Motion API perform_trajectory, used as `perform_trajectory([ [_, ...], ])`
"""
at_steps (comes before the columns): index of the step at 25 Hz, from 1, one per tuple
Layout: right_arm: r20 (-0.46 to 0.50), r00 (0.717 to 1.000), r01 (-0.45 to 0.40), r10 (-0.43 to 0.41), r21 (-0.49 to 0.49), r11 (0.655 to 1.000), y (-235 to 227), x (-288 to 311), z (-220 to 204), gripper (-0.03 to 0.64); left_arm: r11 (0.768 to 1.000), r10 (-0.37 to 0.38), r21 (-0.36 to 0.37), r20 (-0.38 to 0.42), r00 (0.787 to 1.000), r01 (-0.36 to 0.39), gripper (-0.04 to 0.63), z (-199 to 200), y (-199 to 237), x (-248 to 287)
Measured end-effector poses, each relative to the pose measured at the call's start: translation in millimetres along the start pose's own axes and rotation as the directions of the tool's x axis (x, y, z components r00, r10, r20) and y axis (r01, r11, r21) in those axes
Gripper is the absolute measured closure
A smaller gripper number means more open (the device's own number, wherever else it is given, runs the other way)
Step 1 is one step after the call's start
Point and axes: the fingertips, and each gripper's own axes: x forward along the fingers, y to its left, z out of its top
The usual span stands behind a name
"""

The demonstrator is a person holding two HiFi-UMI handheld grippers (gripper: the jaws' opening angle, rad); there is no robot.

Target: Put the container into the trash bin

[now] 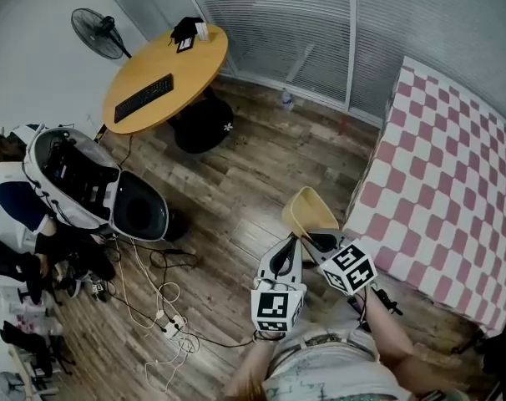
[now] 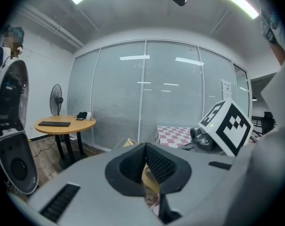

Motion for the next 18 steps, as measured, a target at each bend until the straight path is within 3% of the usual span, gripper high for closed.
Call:
perform_trajectory([
  [6,-0.108,0.993,-0.051,0.054,0.028,0.998,0.6,75.7,-47.8,0.609,0.999,0.023,-0.023,-0.037,0.999,-0.024,0.581,-24.7,35.4,-9.8],
  [11,-0.224,0.968,-0.097,0.112,0.078,0.992,-4.3,124.7,-106.4,0.607,0.997,0.049,-0.052,-0.051,0.997,-0.052,0.581,-36.2,53.5,-22.0],
  [18,-0.312,0.937,-0.088,0.155,0.218,0.972,-25.4,158.8,-181.1,0.607,0.997,0.057,-0.049,-0.070,0.996,-0.060,0.581,-41.5,62.9,-20.3],
])
